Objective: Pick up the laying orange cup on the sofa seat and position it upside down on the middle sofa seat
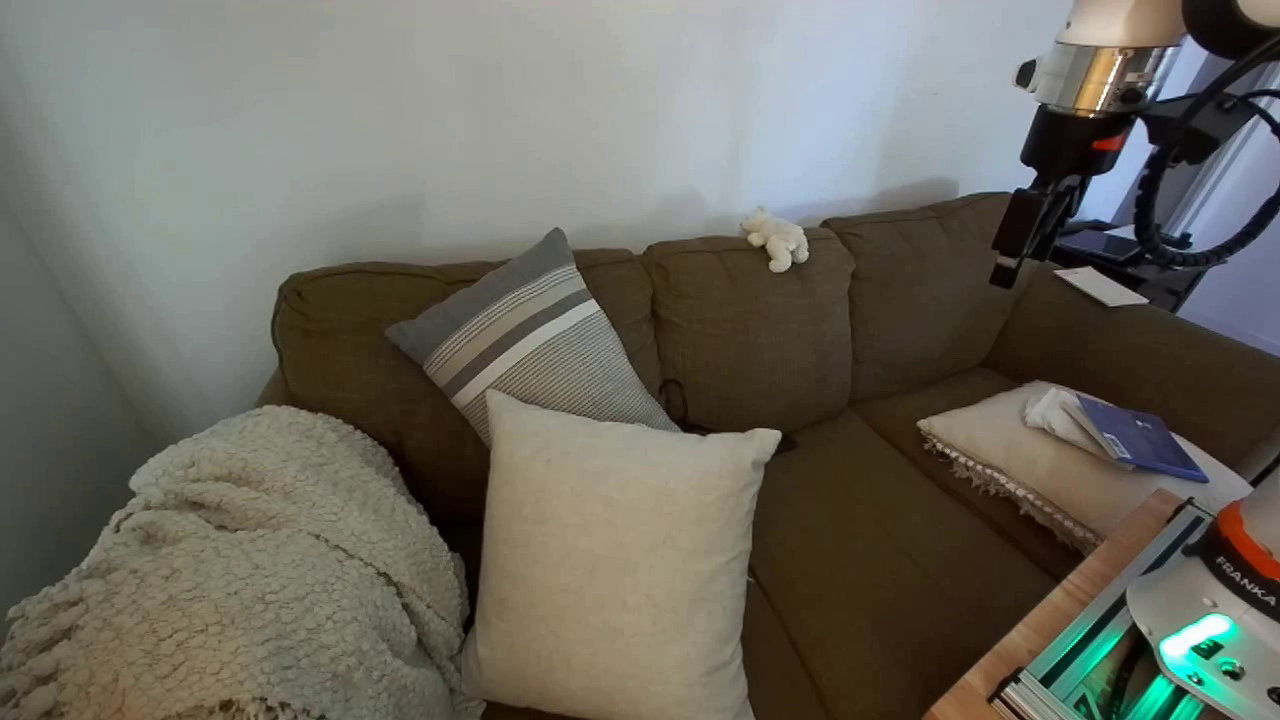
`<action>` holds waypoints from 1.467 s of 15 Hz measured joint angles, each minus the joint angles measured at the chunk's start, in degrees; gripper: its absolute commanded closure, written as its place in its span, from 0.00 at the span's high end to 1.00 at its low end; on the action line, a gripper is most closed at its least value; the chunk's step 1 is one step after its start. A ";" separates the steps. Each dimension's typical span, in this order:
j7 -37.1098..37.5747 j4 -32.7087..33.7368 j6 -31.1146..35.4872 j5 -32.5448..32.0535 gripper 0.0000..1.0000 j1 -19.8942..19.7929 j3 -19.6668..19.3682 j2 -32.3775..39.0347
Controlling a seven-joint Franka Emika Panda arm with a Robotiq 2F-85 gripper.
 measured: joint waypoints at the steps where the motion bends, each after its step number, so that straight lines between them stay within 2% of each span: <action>1: 0.00 0.00 0.00 0.00 1.00 0.00 0.00 0.00; 6: 0.10 0.09 0.27 -0.07 1.00 -0.13 -0.06 0.33; 9: -0.22 0.13 3.15 -1.15 1.00 -1.76 -1.69 4.16; 13: -5.69 2.60 8.83 -3.33 1.00 -5.24 -7.65 16.33; 17: -14.18 9.71 10.46 -4.40 1.00 -8.08 -13.75 30.94; 19: -17.25 13.83 10.42 -4.38 1.00 -8.90 -15.45 38.38; 22: -18.75 21.00 8.18 -4.27 1.00 -9.27 -15.80 49.08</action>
